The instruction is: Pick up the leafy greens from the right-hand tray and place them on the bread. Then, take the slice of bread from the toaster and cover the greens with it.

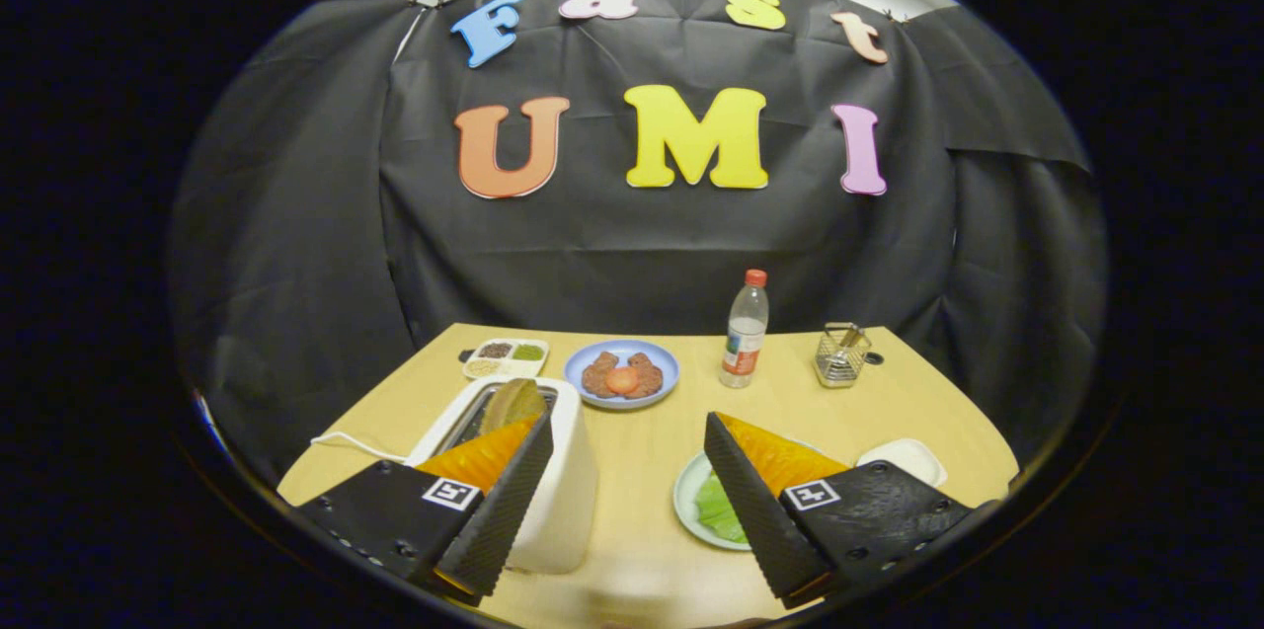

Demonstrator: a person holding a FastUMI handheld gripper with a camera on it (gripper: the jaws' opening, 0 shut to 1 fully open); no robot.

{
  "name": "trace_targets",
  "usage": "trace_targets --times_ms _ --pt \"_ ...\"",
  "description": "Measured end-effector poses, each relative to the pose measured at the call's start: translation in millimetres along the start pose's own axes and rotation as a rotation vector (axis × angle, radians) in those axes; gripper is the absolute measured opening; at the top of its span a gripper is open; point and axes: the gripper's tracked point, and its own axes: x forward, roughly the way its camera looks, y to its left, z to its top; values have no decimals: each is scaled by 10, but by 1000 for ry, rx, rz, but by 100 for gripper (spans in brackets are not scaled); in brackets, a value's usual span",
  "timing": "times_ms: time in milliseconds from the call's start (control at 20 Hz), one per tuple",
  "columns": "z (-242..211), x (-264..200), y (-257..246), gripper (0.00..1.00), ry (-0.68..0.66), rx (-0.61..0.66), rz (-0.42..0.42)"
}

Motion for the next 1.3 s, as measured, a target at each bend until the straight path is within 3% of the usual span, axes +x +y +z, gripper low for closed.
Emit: trace_targets --times_ms 200,500,700,950,1050,1150,1300 --pt "50 215 338 96 40 -13 45" --pt "-12 647 535 96 125 -48 26" --pt "-191 857 621 59 213 -90 15" --pt "-249 883 684 23 225 -87 36" --pt "-263 868 717 23 236 -86 54" --pt "-247 825 700 11 222 -80 60" --pt "-179 746 684 11 203 -67 68"
